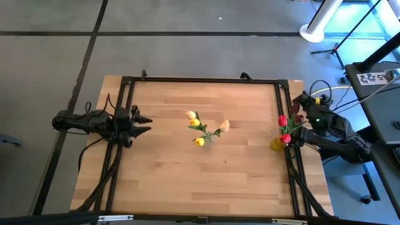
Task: Sort flowers into vase by color
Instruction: Return to Home Position
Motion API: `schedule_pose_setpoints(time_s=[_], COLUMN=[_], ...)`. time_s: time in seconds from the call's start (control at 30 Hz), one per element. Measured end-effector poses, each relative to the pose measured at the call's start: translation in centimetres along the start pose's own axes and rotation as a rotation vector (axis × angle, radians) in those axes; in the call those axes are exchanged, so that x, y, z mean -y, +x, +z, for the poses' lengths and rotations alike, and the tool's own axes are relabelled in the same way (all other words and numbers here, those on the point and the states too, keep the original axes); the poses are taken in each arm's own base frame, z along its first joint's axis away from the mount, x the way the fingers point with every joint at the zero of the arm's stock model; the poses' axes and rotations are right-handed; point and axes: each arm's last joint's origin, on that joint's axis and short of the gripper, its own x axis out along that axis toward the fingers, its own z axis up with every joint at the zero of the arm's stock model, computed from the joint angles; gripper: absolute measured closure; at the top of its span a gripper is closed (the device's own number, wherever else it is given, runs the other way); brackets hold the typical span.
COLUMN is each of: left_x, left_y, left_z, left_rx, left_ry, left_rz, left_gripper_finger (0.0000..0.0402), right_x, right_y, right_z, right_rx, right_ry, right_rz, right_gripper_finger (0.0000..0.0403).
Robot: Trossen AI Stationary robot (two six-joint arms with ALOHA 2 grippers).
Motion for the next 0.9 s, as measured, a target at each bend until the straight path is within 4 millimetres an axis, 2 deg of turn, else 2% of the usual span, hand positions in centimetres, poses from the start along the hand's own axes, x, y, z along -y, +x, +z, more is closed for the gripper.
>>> schedule_pose_setpoints(time_s=[0.13, 0.33, 0.53, 0.77, 0.9], left_x=[-0.1, -0.6, -0.6, -0.7, -0.7], left_y=[0.3, 0.9, 0.9, 0.9, 0.9], left_z=[-1.0, -3.6, -3.5, -3.8, -3.8], left_rx=[-0.011, 0.026, 0.029, 0.005, 0.004], left_ry=[0.000, -0.022, -0.024, -0.005, -0.034], left_rz=[-0.035, -0.035, -0.038, -0.034, -0.034], left_gripper_finger=[0.0233, 0.0233, 0.0233, 0.0233, 0.0233], right_x=[0.1, 0.2, 0.5, 0.5, 0.6], right_y=[0.5, 0.6, 0.6, 1.1, 1.4], right_z=[-1.2, -1.4, -1.6, -3.1, -3.8], right_rx=[-0.004, 0.000, -0.010, -0.062, -0.069], right_ry=[0.028, 0.035, 0.001, 0.079, 0.056], right_rz=[-0.024, -0.031, -0.049, -0.038, -0.052], right_gripper_finger=[0.0396, 0.0394, 0.0394, 0.0393, 0.0393])
